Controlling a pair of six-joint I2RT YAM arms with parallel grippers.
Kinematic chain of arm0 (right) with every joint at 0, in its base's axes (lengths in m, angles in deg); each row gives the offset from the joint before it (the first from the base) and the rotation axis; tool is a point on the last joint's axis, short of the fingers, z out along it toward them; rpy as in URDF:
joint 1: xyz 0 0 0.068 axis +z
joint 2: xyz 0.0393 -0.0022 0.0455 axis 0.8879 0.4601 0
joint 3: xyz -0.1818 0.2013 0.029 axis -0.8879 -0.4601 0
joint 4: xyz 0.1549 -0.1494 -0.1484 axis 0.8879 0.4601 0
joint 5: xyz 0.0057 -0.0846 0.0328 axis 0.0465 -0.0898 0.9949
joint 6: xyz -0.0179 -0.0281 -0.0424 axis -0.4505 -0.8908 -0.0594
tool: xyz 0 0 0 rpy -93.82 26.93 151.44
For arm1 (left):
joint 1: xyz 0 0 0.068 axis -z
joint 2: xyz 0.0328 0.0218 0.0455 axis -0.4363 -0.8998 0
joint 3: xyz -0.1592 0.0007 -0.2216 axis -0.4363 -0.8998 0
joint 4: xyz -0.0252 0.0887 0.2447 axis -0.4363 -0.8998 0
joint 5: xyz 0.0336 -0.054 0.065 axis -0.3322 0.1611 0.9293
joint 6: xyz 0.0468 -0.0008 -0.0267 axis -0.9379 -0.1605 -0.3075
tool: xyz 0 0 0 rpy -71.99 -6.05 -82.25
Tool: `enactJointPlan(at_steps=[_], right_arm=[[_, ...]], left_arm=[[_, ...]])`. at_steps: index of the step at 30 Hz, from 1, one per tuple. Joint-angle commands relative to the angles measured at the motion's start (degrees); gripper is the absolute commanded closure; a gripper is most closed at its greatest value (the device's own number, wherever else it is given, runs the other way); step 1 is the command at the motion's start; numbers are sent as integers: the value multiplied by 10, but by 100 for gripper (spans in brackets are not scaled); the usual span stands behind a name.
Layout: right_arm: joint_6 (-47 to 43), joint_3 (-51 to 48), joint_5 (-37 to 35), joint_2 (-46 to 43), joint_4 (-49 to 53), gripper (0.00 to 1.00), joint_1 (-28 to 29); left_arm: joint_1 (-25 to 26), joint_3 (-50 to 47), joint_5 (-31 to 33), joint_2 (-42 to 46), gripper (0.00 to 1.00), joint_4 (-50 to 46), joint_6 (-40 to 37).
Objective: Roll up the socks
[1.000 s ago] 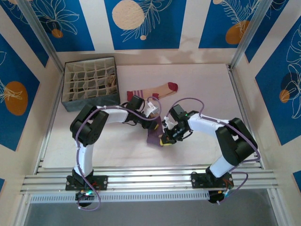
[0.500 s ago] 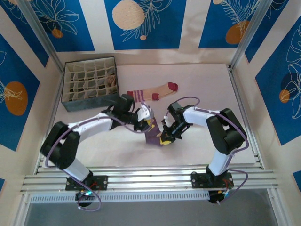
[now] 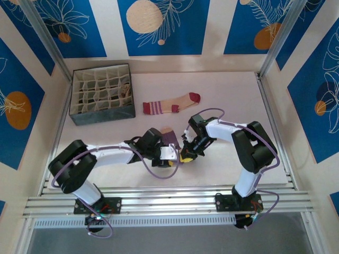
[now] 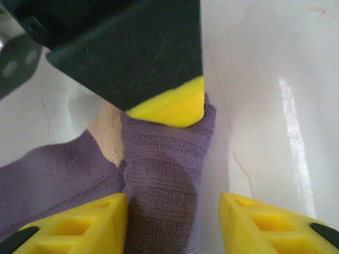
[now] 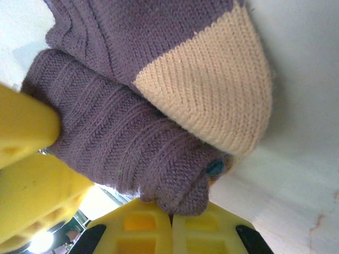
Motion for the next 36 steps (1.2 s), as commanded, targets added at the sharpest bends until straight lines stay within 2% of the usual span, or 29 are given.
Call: enactJointPlan(at_steps=[1, 2, 4, 5, 6, 7, 8, 10, 12, 16, 19, 23, 30, 33, 36], right_arm=[[-10, 9, 2, 13, 24, 100, 6], [-10, 8, 2, 14, 24, 100, 7], [-10, 9, 4, 13, 26, 100, 7], [-9, 9, 5, 12, 26, 100, 8], [-9, 10, 6, 9, 26, 100, 9], [-9, 10, 5, 2, 26, 97, 8], [-7, 11, 2, -3, 27, 90, 7], [-4, 19, -4, -24, 40, 76, 4], [1, 28, -12, -52, 46, 74, -4], [6, 43, 1, -91, 46, 77, -37], [6, 52, 7, -81, 35, 81, -55], [5, 83, 10, -30, 24, 85, -45], [16, 142, 2, 94, -21, 89, 13], [25, 156, -20, 140, -19, 91, 10], [38, 144, -46, 148, -24, 92, -3]], left_arm=[[13, 6, 20, -19, 53, 11, -19], [16, 8, 20, -23, 53, 11, -20], [20, 14, 19, -33, 63, 4, -22], [20, 18, 18, -38, 69, -3, -21], [21, 22, 15, -43, 81, -10, -21], [21, 25, 11, -47, 94, -16, -20], [21, 26, 8, -49, 100, -18, -18], [21, 18, -2, -48, 100, -14, -16], [21, 9, -10, -44, 100, -5, -13], [21, -8, -27, -37, 100, 10, -14], [21, -15, -39, -35, 100, 14, -22], [21, -20, -47, -31, 100, 20, -28], [21, -17, -55, -29, 100, 15, -9], [21, -18, -63, -24, 100, 3, 8], [21, -16, -76, -17, 100, -18, 47]])
